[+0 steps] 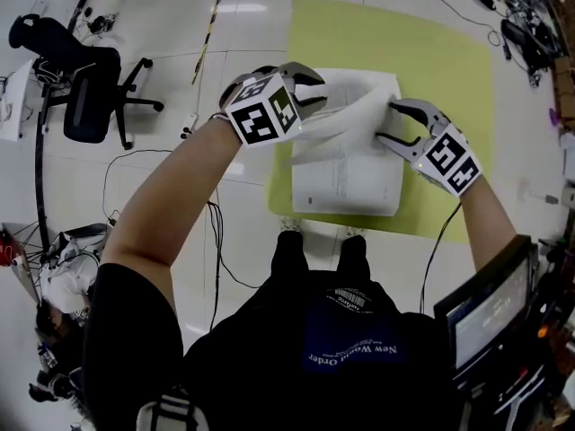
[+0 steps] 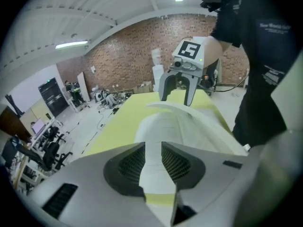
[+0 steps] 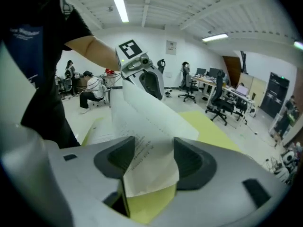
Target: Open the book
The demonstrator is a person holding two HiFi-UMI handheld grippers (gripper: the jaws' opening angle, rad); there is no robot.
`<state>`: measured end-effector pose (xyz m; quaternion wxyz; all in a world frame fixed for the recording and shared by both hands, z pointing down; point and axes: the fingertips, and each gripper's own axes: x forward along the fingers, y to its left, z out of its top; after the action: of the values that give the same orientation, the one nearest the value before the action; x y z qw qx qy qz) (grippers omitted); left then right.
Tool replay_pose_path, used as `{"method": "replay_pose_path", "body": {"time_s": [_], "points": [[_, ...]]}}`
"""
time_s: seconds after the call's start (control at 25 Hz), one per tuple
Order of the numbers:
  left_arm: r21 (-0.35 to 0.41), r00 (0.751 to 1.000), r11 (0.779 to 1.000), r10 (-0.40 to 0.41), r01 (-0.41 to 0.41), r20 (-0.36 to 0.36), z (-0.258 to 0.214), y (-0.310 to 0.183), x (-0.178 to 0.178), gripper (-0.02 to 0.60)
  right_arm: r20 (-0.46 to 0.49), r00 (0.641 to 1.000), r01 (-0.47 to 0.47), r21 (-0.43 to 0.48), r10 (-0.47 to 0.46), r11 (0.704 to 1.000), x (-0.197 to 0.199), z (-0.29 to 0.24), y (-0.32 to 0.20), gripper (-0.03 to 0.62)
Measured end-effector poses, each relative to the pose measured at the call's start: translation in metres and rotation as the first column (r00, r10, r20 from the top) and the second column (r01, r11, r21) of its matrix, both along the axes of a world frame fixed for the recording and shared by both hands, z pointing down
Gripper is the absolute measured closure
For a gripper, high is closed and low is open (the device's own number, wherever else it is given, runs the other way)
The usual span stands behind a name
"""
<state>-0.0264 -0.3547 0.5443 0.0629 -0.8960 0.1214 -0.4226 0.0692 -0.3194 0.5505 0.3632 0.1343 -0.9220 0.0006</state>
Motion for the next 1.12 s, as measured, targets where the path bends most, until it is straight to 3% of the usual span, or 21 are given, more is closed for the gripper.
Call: {"method": "replay_pose_path", "body": {"time_s": [0.12, 0.24, 0.32, 0.44, 0.56, 0.68, 0.88, 1.0, 1.12], "points": [[-0.066, 0.994, 0.992, 0.105, -0.106, -0.033, 0.0, 0.06, 0.019, 0.485, -0.02, 0.988, 0.151, -0.002, -0.151, 0.988, 0.014, -0.023, 0.051, 0.361], [-0.122, 0.982, 0.975, 0.19, -0.186, 0.018, 0.032, 0.125, 0.03, 0.486, -0.021, 0.97, 0.237, -0.124, -0.241, 0.964, 0.04, -0.033, 0.107, 0.361], [-0.174, 0.968, 0.96, 0.235, -0.217, 0.088, 0.066, 0.163, 0.028, 0.486, 0.021, 0.979, 0.203, -0.189, -0.203, 0.961, 0.053, -0.041, 0.128, 0.361], [-0.216, 0.943, 0.945, 0.283, -0.244, 0.176, 0.107, 0.2, 0.02, 0.485, 0.167, 0.985, 0.085, -0.216, -0.049, 0.973, 0.057, -0.064, 0.136, 0.361], [-0.213, 0.973, 0.961, 0.201, -0.174, 0.113, 0.095, 0.205, 0.021, 0.485, 0.28, 0.957, -0.007, -0.225, 0.072, 0.974, 0.051, -0.088, 0.142, 0.361], [-0.197, 0.994, 0.976, 0.098, -0.089, 0.037, 0.067, 0.195, 0.023, 0.485, 0.324, 0.934, -0.075, -0.239, 0.152, 0.968, 0.046, -0.096, 0.145, 0.361], [-0.263, 0.992, 0.962, 0.097, -0.073, 0.08, 0.073, 0.173, 0.038, 0.491, 0.319, 0.914, -0.137, -0.333, 0.249, 0.933, 0.039, -0.058, 0.153, 0.361], [-0.275, 0.999, 0.961, 0.039, -0.028, 0.033, 0.066, 0.153, 0.039, 0.491, 0.328, 0.9, -0.19, -0.299, 0.288, 0.935, 0.045, -0.057, 0.148, 0.361], [-0.271, 1.0, 0.963, -0.021, 0.016, -0.015, 0.055, 0.127, 0.037, 0.492, 0.327, 0.902, -0.228, -0.196, 0.283, 0.954, 0.05, -0.071, 0.137, 0.361]]}}
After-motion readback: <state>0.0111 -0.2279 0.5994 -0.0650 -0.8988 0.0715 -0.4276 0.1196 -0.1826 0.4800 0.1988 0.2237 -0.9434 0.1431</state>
